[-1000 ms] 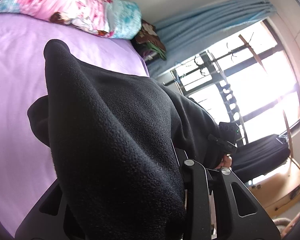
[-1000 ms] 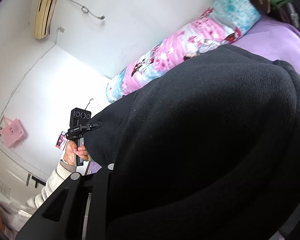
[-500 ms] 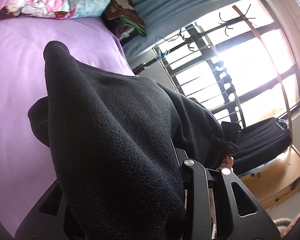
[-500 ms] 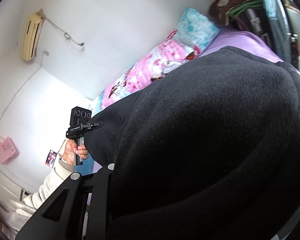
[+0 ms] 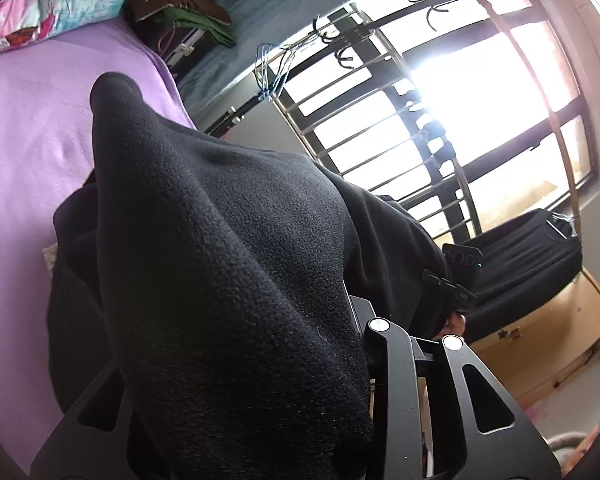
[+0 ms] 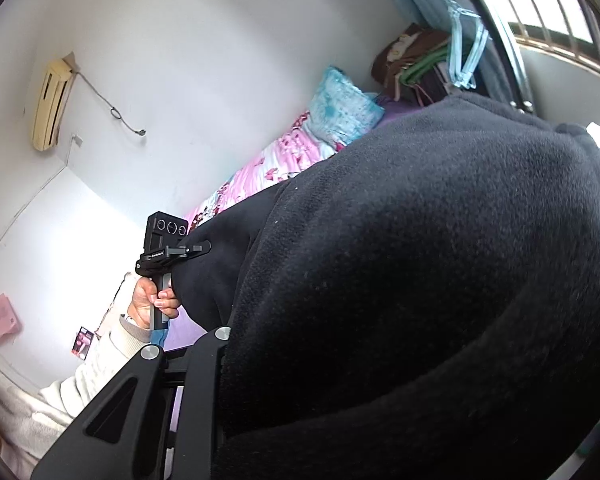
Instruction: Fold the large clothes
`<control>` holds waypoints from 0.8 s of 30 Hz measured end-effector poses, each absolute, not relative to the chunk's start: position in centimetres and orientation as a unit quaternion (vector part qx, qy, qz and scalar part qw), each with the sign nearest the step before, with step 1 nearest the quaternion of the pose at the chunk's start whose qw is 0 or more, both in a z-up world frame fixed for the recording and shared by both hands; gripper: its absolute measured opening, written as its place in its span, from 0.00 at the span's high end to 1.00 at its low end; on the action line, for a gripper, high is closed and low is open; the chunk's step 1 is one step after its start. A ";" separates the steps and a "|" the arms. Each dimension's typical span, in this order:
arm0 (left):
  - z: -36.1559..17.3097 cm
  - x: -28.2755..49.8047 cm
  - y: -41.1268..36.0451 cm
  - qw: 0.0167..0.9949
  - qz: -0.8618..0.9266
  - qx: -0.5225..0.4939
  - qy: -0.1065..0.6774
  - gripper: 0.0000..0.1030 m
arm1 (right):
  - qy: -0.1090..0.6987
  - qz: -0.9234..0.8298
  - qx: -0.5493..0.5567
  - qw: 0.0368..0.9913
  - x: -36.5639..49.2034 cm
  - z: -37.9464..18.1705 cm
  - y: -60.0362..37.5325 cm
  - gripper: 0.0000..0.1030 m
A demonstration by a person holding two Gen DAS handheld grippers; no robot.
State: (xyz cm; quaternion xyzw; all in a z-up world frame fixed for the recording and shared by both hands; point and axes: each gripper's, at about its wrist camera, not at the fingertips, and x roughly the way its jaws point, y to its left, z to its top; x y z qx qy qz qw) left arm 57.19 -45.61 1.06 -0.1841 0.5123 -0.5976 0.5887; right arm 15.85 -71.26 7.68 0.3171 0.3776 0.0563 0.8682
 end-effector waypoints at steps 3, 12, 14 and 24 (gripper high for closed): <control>-2.2 57.0 -47.5 0.579 -0.590 -0.182 0.533 0.71 | 0.384 0.051 0.334 0.859 14.5 4.8 -72.6 0.77; -18.8 56.9 -49.8 0.565 -0.474 -0.162 0.656 0.68 | 0.441 -0.003 0.439 0.783 10.2 -12.5 -75.4 0.76; -20.6 56.5 -50.3 0.561 -0.470 -0.166 0.660 0.68 | 0.437 -0.009 0.443 0.783 9.4 -14.3 -75.6 0.76; -22.8 56.9 -50.6 0.555 -0.491 -0.190 0.644 0.55 | 0.429 -0.002 0.462 0.776 9.6 -15.5 -76.0 0.72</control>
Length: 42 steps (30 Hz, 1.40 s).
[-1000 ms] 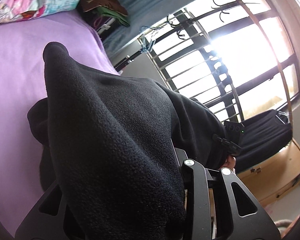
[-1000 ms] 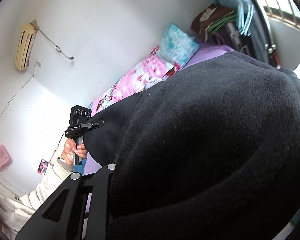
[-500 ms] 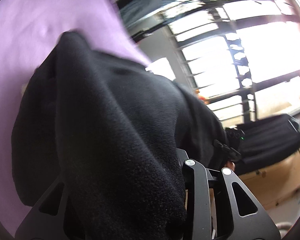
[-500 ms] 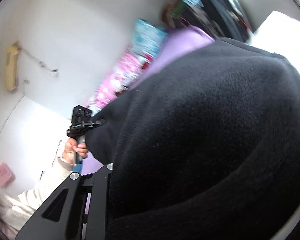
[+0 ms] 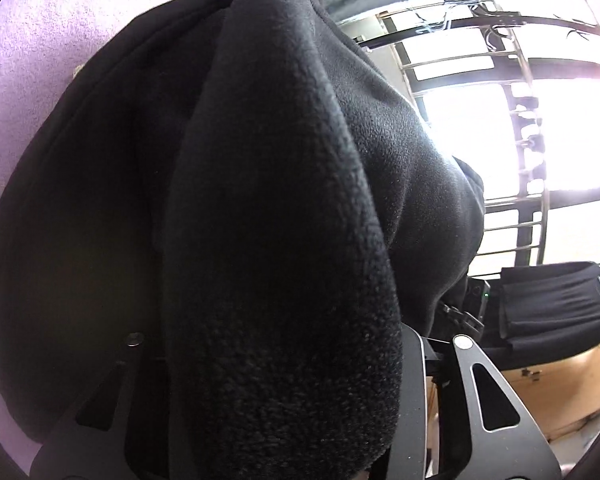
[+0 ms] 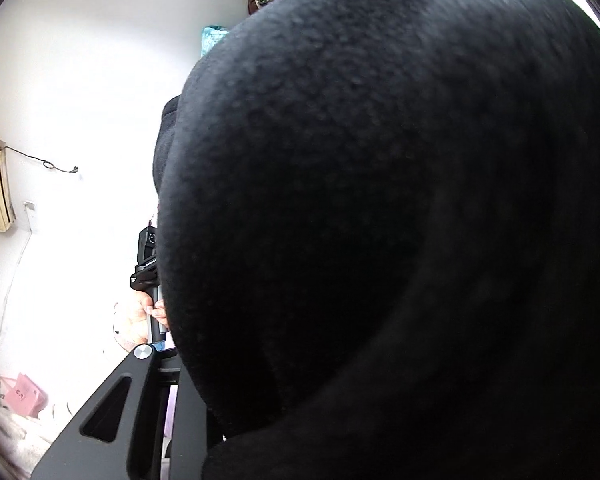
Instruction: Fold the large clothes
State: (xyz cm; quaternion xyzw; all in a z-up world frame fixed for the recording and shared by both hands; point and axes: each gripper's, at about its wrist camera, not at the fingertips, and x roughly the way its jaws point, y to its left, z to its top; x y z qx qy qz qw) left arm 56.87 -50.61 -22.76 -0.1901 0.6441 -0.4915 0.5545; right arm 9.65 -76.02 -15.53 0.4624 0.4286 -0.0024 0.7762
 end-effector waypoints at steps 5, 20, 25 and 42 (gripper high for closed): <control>-20.2 58.1 -47.7 0.602 -0.453 -0.196 0.628 0.07 | 0.423 0.014 0.431 0.797 8.6 -12.6 -75.3 0.38; -7.7 51.7 -50.3 0.814 -0.346 0.093 0.458 0.06 | 0.398 -0.211 0.198 0.870 6.7 1.2 -70.6 0.06; -8.5 48.4 -53.3 0.831 -0.351 0.136 0.410 0.06 | 0.414 -0.218 0.097 0.879 11.1 1.9 -67.0 0.06; -18.6 51.2 -59.9 0.804 -0.395 0.109 0.431 0.04 | 0.476 -0.237 0.127 0.837 19.4 -13.9 -73.8 0.05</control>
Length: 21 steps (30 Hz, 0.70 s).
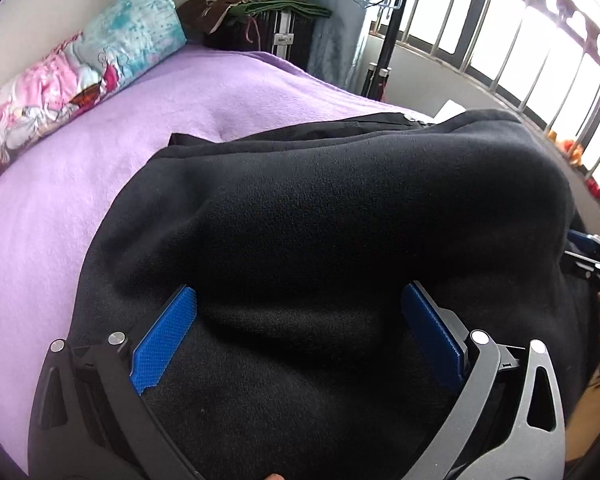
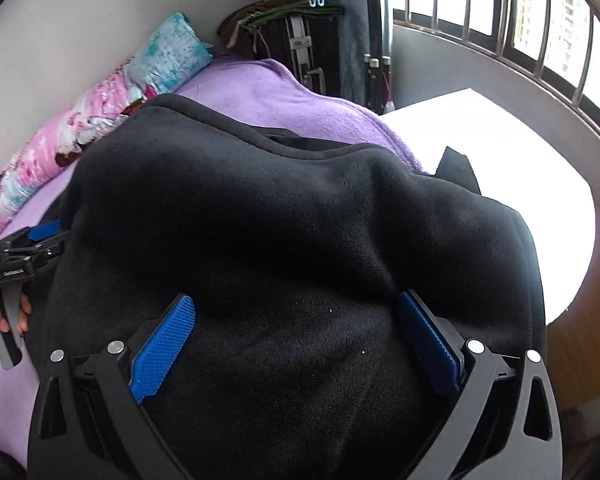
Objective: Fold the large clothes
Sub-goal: 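Lower the bundle onto the bed and press it flat with both tools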
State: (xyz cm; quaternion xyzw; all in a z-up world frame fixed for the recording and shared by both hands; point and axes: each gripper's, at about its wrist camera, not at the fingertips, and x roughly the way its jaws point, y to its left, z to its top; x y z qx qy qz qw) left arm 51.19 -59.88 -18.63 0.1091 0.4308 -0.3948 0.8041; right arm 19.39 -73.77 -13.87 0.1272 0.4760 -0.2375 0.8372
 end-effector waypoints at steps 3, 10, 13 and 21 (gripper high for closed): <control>-20.3 51.6 -60.6 0.810 -0.384 0.106 0.431 0.04 | 0.482 -0.248 0.127 0.831 20.0 -15.4 -74.5 0.04; -15.4 51.2 -59.7 0.805 -0.382 0.117 0.438 0.06 | 0.468 -0.221 0.112 0.848 20.1 -9.3 -72.8 0.05; -12.2 50.2 -60.1 0.813 -0.410 0.107 0.399 0.06 | 0.414 -0.229 0.107 0.874 21.0 -5.4 -71.3 0.05; -16.9 51.4 -65.5 0.803 -0.404 0.079 0.431 0.04 | 0.440 -0.288 0.133 0.840 26.8 -12.4 -72.9 0.06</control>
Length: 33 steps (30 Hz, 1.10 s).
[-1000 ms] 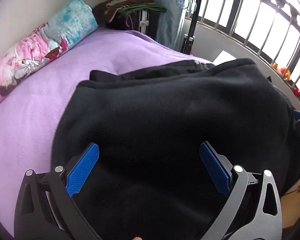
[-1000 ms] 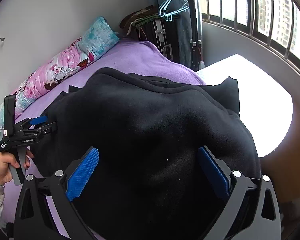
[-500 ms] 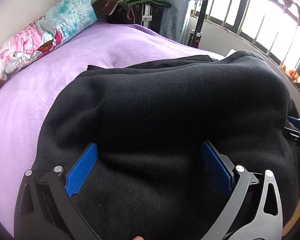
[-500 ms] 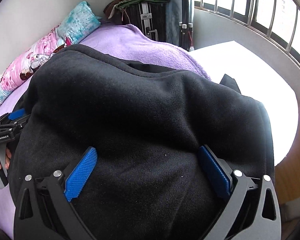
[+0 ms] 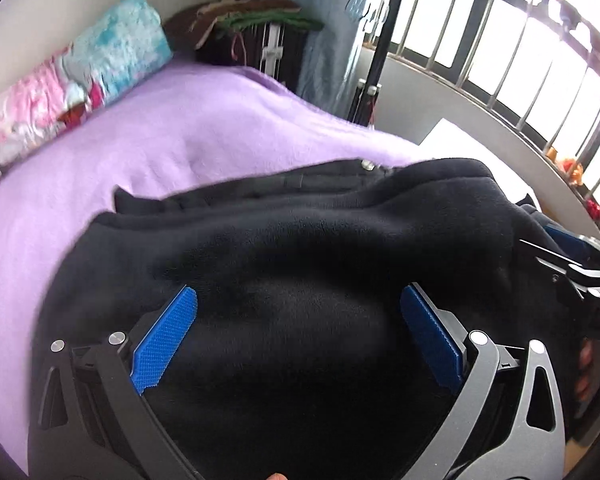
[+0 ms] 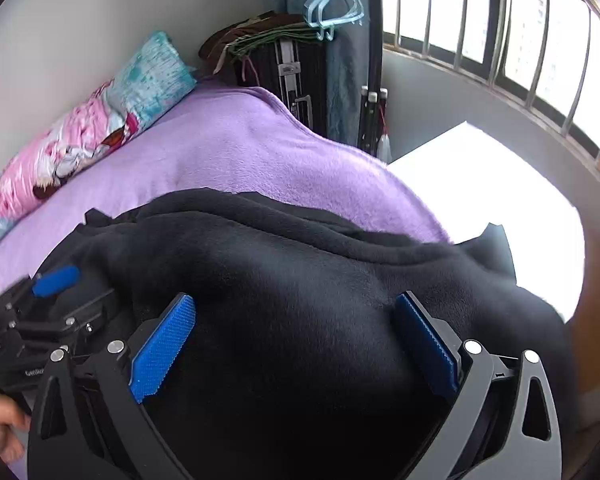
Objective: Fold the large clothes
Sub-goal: 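Lower the bundle onto the bed and press it flat with both tools, then open both tools and pull them back from the folded bundle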
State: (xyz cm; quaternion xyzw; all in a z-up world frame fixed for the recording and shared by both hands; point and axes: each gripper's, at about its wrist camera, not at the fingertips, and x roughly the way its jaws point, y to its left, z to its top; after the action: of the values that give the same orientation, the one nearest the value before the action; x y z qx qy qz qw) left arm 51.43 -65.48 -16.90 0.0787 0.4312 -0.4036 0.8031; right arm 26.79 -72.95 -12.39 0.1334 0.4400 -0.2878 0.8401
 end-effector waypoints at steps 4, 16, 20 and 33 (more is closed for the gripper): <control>-20.2 52.0 -65.6 0.798 -0.415 0.048 0.435 0.04 | 0.445 -0.300 0.119 0.835 26.9 -16.4 -73.0 0.06; -13.3 49.1 -63.0 0.835 -0.361 0.109 0.401 0.06 | 0.378 -0.313 0.140 0.860 22.3 -8.2 -69.7 0.06; -10.0 46.3 -60.4 0.860 -0.331 0.106 0.373 0.06 | 0.369 -0.326 0.133 0.860 19.7 -5.2 -67.0 0.06; -2.1 28.6 -49.2 0.872 -0.341 0.078 0.342 0.06 | 0.350 -0.338 0.113 0.866 7.3 0.9 -51.4 0.06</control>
State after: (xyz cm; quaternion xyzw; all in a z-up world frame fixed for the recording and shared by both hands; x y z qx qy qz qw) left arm 28.57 -49.15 -2.08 0.0780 0.3417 -0.3405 0.8725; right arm 7.29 -51.38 0.86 0.1133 0.3503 -0.3378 0.8662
